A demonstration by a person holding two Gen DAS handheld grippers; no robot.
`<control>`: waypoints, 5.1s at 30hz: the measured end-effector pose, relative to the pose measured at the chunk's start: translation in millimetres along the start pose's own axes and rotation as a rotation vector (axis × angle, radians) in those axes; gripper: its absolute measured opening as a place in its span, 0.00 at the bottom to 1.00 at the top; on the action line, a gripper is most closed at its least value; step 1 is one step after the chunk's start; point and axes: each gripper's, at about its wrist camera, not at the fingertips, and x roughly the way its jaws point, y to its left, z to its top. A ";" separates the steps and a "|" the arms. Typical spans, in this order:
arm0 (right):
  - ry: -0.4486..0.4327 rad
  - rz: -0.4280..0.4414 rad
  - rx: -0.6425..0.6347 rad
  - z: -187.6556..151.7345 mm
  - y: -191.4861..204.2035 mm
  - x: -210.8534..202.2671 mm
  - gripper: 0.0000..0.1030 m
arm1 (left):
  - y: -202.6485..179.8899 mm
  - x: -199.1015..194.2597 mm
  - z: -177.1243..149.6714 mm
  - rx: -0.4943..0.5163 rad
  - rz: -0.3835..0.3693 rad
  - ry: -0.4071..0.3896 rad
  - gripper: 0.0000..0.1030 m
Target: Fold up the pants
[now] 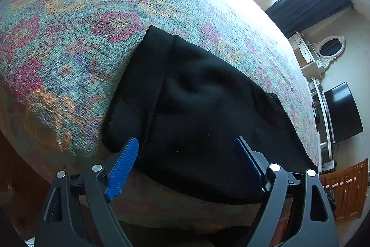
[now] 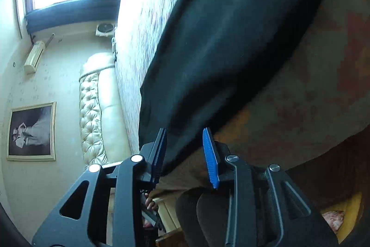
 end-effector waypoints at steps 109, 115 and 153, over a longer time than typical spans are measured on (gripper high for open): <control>-0.095 -0.618 -0.991 -65.0 155.1 160.8 0.27 | -56.0 22.3 -3.1 0.173 0.128 -0.041 0.94; -0.061 -0.629 -1.020 -78.7 155.3 168.3 0.43 | -55.1 22.3 -1.6 0.173 0.129 -0.036 0.94; -0.188 -0.155 -0.448 122.0 82.8 -44.2 0.78 | -56.7 28.0 -4.8 0.160 0.114 -0.006 0.94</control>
